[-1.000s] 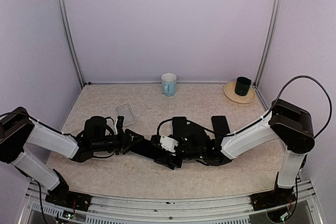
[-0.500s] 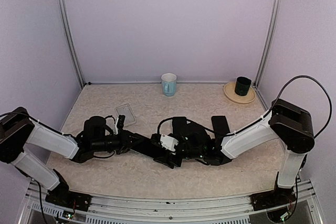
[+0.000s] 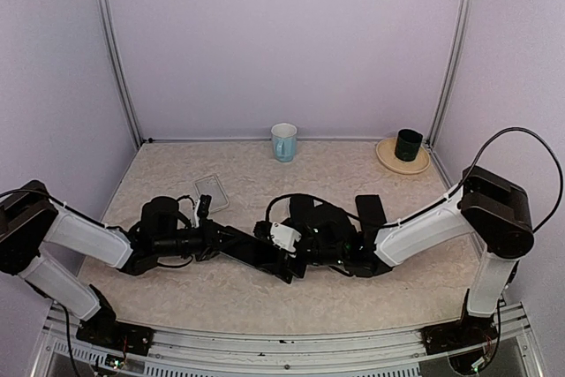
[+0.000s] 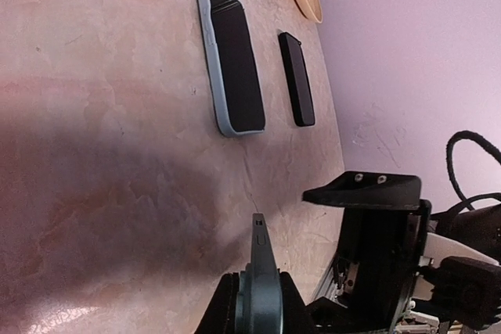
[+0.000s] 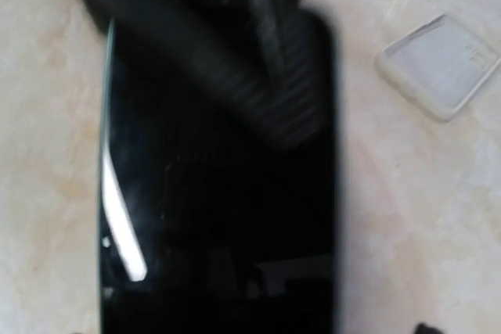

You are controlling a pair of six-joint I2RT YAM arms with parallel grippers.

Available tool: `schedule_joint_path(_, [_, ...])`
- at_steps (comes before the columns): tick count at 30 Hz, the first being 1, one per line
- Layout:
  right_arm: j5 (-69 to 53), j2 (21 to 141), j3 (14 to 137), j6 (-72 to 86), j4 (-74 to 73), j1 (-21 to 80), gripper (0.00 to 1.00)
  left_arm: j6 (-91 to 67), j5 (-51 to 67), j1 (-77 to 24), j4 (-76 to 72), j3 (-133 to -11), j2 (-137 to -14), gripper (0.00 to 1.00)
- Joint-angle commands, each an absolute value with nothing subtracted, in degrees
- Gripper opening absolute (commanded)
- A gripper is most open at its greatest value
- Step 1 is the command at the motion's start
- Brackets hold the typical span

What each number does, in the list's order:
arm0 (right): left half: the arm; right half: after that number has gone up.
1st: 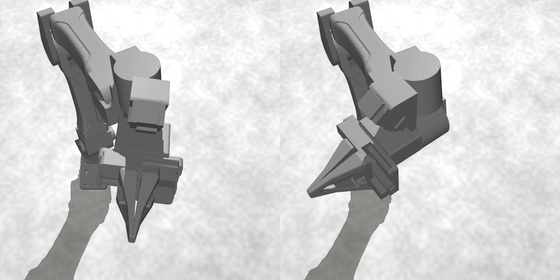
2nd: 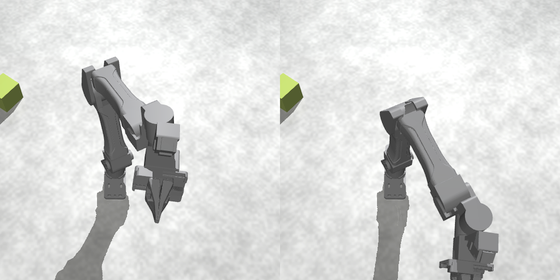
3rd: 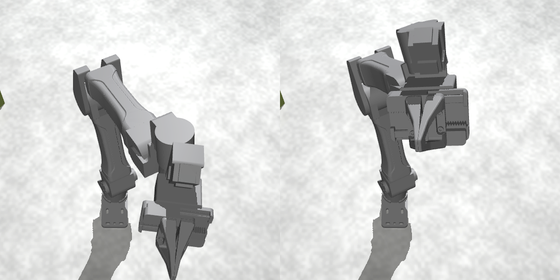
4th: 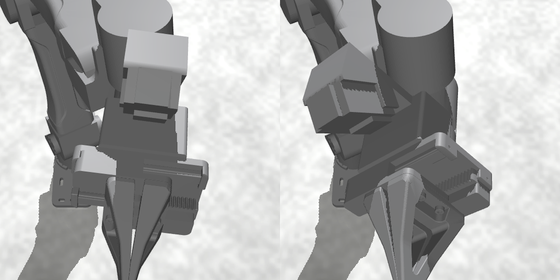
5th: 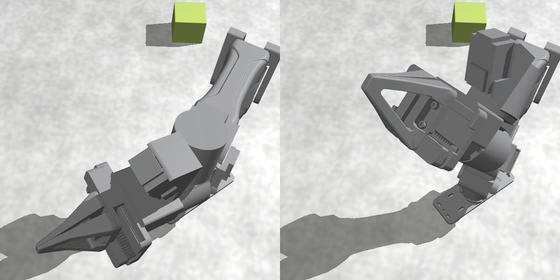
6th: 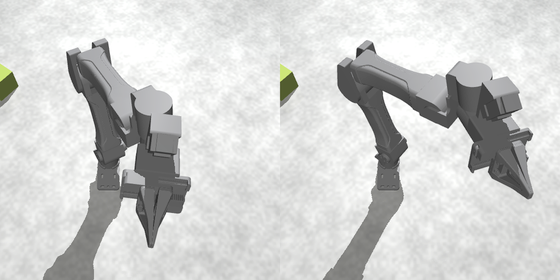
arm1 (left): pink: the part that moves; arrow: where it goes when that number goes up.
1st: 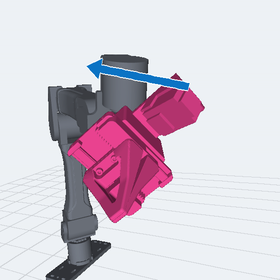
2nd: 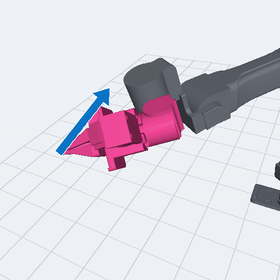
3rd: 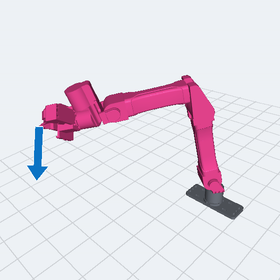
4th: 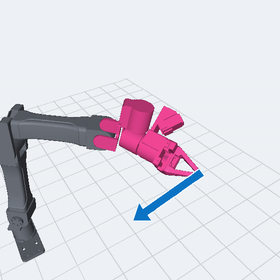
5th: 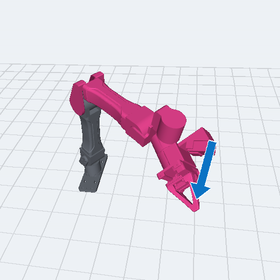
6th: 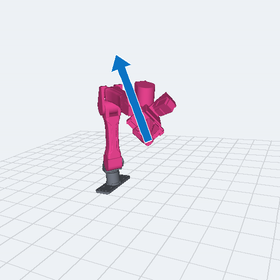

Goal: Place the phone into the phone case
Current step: Pass from the right arm to the left, then pass from the left arm to the right

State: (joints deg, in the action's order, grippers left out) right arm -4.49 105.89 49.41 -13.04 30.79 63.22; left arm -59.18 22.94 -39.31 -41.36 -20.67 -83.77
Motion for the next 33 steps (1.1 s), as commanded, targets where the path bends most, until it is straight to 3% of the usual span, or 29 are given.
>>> schedule_joint_path(1, [-3.66, 101.30, 48.80, -12.92, 32.99, 62.71, 0.94, -58.91, 21.63, -39.55, -40.98, -20.45, -81.40, 0.03])
schedule_joint_path(4, [-5.21, 99.31, 48.48, -11.84, 32.47, 61.80, 1.00, -58.09, 20.90, -39.55, -39.33, -20.82, -80.01, 0.02])
schedule_joint_path(14, [-14.85, 96.28, 48.05, -6.41, 30.82, 58.26, 1.00, -57.91, 21.71, -38.81, -40.67, -20.68, -76.48, 0.01])
schedule_joint_path(23, [-38.45, 93.26, 48.31, 20.56, 35.60, 48.37, 1.00, -51.45, 20.00, -38.76, -42.48, -21.17, -67.24, 0.00])
schedule_joint_path(33, [-40.54, 93.12, 45.99, 33.36, 44.13, 47.17, 1.00, -50.71, 21.51, -39.00, -53.83, -21.36, -66.88, 0.01])
